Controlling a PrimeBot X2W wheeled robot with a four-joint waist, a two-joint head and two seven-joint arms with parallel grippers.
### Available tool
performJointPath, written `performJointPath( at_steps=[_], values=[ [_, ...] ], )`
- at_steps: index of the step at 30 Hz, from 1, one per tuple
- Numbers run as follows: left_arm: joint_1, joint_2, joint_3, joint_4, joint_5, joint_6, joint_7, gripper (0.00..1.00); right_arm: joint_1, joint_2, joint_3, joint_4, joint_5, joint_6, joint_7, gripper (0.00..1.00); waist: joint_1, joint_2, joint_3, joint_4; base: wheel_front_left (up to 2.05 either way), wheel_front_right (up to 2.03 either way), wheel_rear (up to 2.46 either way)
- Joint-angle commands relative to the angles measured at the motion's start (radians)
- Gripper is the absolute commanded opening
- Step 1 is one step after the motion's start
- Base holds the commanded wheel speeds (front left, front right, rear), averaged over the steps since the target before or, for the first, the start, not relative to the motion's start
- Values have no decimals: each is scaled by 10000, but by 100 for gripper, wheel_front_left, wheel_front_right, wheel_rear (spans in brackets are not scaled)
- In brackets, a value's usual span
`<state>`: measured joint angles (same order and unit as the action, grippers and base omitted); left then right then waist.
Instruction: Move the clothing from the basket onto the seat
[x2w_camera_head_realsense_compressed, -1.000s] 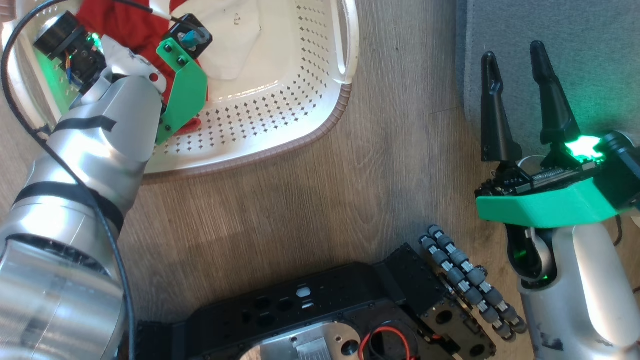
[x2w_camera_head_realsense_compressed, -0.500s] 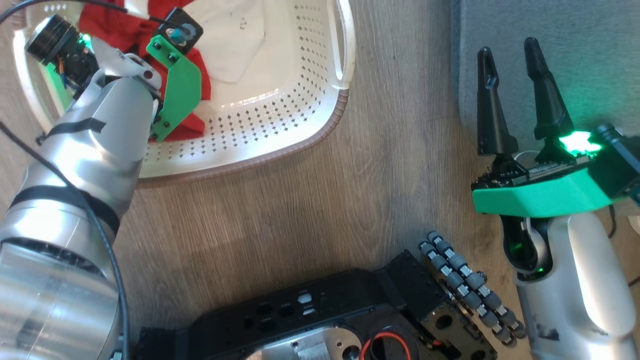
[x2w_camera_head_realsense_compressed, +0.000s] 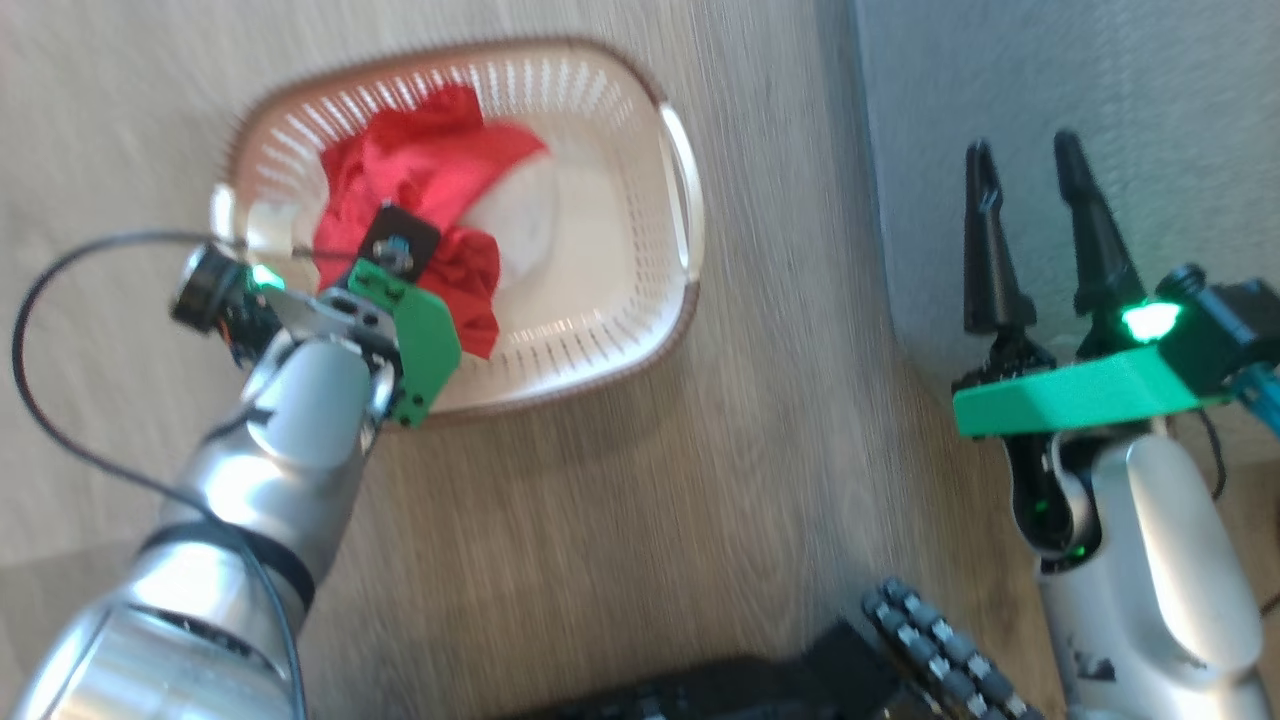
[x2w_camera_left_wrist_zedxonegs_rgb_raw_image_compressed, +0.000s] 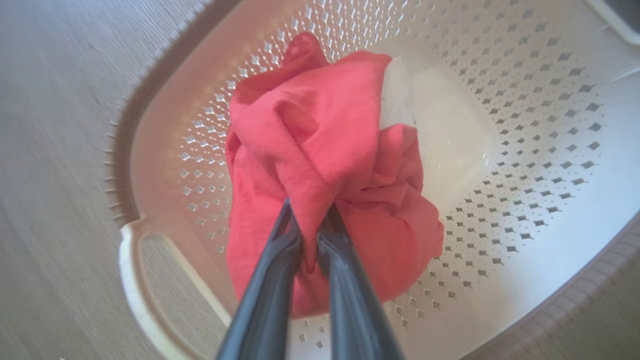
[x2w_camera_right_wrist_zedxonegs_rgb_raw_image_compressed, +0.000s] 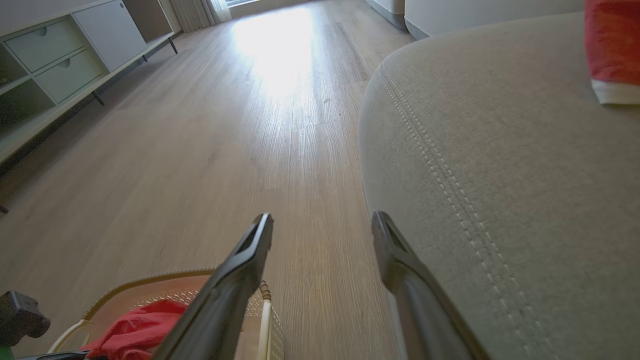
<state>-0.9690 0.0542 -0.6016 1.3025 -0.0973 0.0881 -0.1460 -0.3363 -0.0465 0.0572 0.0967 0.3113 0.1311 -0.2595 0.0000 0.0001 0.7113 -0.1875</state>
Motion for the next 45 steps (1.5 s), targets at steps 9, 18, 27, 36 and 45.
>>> performJointPath(
  at_steps=[9,18,27,36,45],
  values=[
    [1191,153,726,-1602,-625,859,-1148,0,1030,-325,298,314,-57,-4,-23,100,0,-1,-3416,1093,0,0,0],
    [2832,914,1318,-5837,-280,1404,-1155,0,1527,-370,497,591,40,-4,-23,100,0,-1,-4959,1457,0,0,0],
    [3942,1106,2361,-9739,122,1833,-1156,0,2130,-326,587,737,157,-4,-23,100,0,-1,-6210,1585,0,0,0],
    [4739,1057,3119,-11919,283,1685,-1157,0,2592,-253,627,616,224,-4,-23,100,0,-1,-6977,1521,0,0,0],
    [5359,857,3190,-12619,365,1182,-1157,0,2837,-234,534,449,190,-4,-23,100,0,-1,-7214,1655,0,0,0]
  ],
)
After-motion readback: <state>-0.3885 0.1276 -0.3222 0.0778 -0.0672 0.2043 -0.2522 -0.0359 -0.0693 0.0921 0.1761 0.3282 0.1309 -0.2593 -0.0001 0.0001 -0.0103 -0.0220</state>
